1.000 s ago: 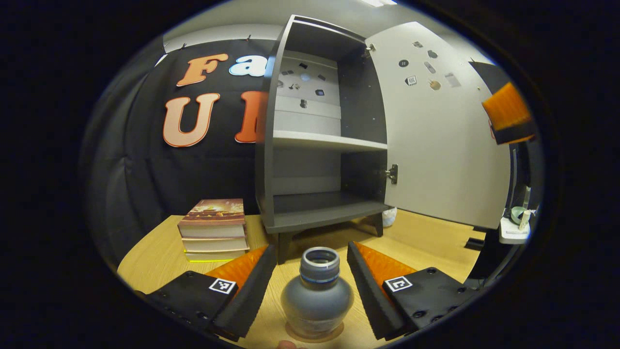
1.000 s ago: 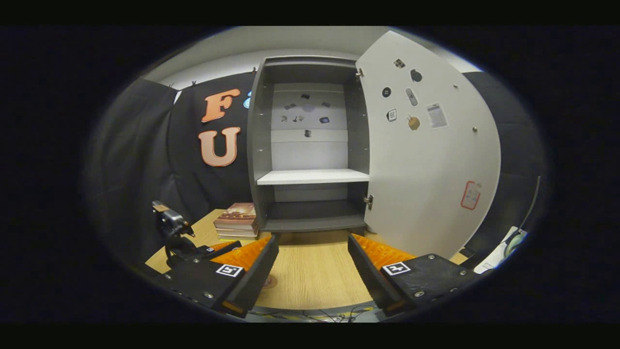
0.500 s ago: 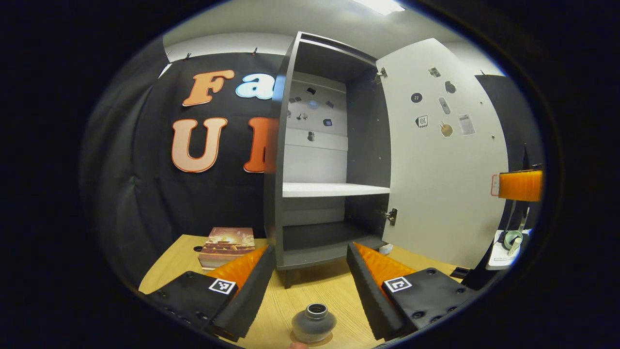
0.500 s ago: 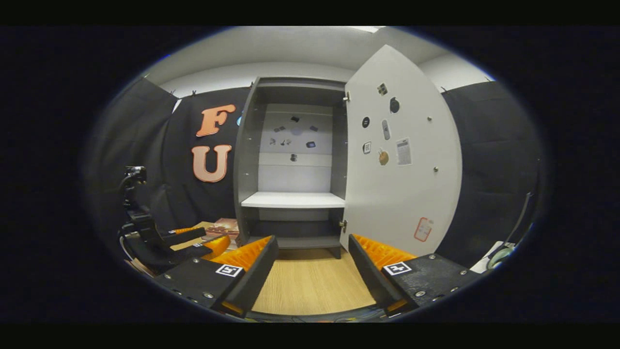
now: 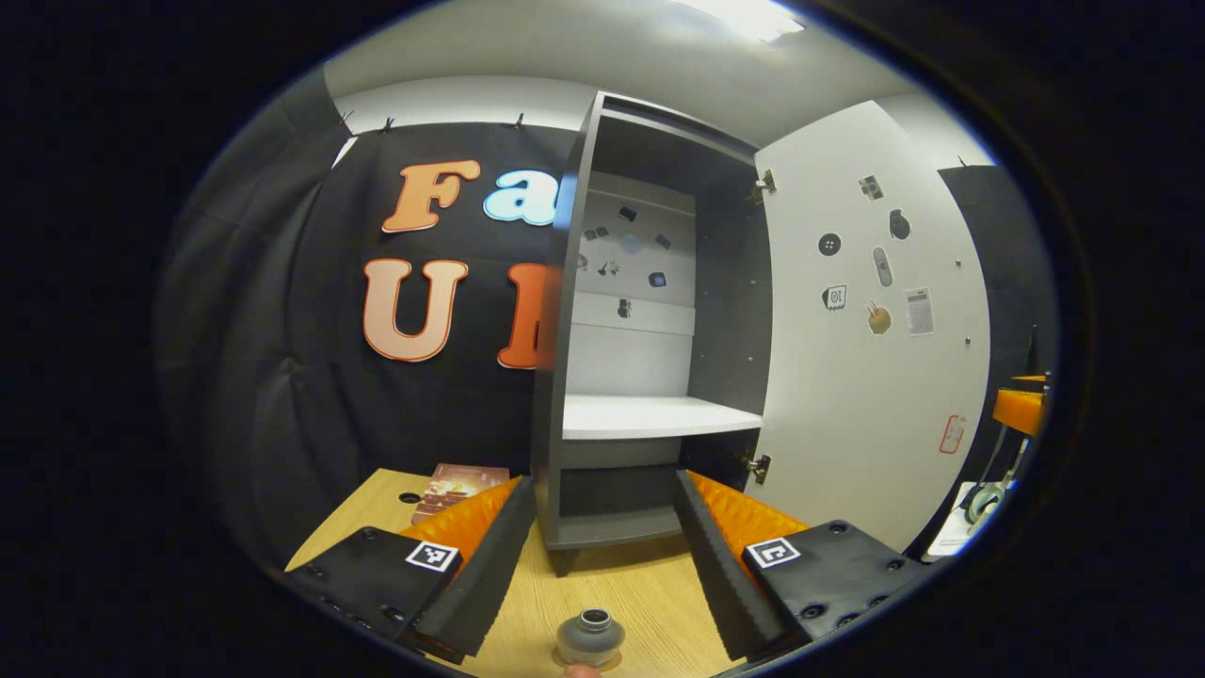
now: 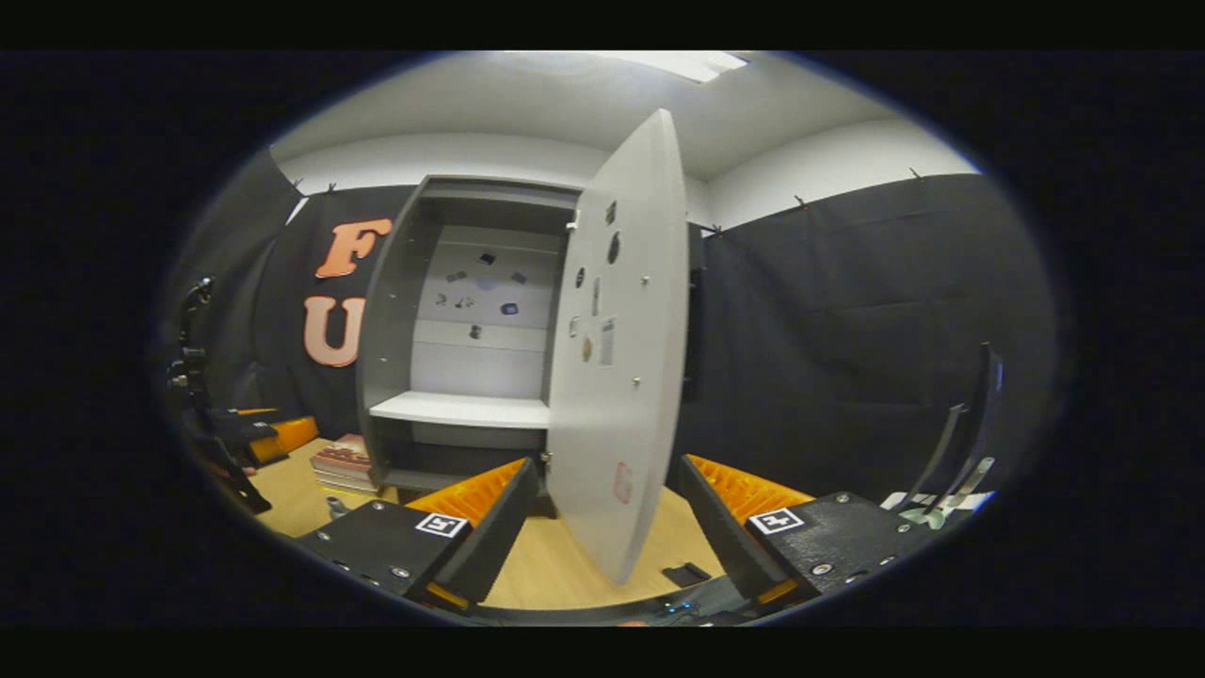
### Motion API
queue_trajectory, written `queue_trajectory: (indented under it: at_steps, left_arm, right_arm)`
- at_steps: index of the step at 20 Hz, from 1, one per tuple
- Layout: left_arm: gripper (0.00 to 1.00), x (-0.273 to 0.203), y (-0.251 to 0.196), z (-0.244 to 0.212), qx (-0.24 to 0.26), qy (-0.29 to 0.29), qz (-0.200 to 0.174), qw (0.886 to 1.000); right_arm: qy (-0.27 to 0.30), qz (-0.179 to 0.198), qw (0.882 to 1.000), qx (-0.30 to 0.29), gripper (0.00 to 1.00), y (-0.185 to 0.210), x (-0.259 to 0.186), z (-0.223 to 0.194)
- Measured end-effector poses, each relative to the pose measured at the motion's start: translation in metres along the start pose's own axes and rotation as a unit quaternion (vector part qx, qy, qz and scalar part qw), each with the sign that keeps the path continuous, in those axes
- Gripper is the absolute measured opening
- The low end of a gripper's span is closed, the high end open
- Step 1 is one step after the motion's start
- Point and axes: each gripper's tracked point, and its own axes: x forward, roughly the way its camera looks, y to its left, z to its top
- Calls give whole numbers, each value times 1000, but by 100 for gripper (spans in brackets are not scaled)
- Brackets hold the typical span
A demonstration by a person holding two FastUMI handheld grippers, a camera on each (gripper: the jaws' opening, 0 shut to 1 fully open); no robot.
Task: Open the cabinet door with the right hand, grasp the bottle in the cabinet with the left hand and place it on the coaster, then close the cabinet door with the right hand.
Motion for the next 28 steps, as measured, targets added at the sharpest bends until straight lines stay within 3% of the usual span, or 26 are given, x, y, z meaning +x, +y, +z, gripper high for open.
queue_trajectory:
  at_steps: [6,10,11,15,21,28]
  left_arm:
    - [95,-11,-8,14,10,-5,16,1000]
    - [95,-13,-6,22,16,-7,29,999]
    - [96,-13,-3,23,20,-7,34,999]
    - [95,-13,3,29,26,-13,45,999]
    - [95,-16,7,29,14,-10,61,998]
    - [95,-35,36,33,11,-12,99,995]
  right_arm:
    - [0,-55,998,-41,93,-71,39,7]
    - [0,-21,999,-42,91,-66,71,17]
    - [-3,-14,999,-48,94,-66,74,20]
    - [-3,6,1000,-31,88,-56,73,23]
    - [10,121,992,24,88,36,59,29]
    - [-8,216,976,10,87,116,55,60]
